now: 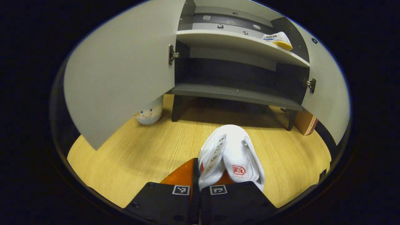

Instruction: Grab one shoe with the right hand and put it into the shoe cabinet, grab the other shoe with the left hand and put it into the shoe cabinet; then close the right door with the right hand and the left door with the left hand.

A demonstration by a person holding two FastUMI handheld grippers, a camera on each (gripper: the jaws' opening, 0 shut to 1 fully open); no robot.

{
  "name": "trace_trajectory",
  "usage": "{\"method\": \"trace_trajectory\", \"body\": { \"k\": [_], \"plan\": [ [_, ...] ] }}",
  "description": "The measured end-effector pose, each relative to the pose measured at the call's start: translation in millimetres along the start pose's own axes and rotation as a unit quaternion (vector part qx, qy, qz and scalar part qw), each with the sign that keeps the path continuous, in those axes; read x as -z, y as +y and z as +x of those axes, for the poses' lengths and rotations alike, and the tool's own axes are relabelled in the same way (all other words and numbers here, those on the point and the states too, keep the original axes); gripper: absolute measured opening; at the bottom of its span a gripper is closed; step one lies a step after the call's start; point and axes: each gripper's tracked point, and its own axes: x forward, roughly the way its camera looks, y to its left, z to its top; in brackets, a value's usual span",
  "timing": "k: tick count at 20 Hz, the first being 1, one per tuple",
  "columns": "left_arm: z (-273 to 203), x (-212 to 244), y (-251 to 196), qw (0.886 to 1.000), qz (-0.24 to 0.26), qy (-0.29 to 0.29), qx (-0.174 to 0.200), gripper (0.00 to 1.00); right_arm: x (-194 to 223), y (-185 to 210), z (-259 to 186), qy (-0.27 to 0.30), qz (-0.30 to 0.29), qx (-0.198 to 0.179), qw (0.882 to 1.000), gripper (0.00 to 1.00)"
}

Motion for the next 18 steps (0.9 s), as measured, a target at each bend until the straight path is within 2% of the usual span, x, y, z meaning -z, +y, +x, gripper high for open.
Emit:
{"method": "trace_trajectory", "body": {
  "k": [4,9,12,14,15,18],
  "plan": [
    [-69,-55,-11,0.998,-0.043,-0.041,0.015,0.09,4,10,5,-0.001,0.020,-0.014,1.000,0.92],
    [-109,-203,-33,0.985,-0.030,-0.166,0.044,0.08,-1,14,8,-0.013,0.035,-0.022,0.999,0.93],
    [-95,-297,-53,0.973,-0.041,-0.219,0.057,0.08,-4,13,7,-0.018,0.039,-0.019,0.999,0.92],
    [-71,-349,-68,0.968,-0.020,-0.246,0.054,0.08,-4,12,6,-0.017,0.041,-0.016,0.999,0.92],
    [-53,-367,-75,0.967,-0.013,-0.248,0.056,0.08,-4,11,4,-0.016,0.043,-0.015,0.999,0.92],
    [12,-390,-98,0.978,-0.026,-0.197,0.064,0.08,-4,8,2,-0.013,0.046,-0.009,0.999,0.92]
  ]
}}
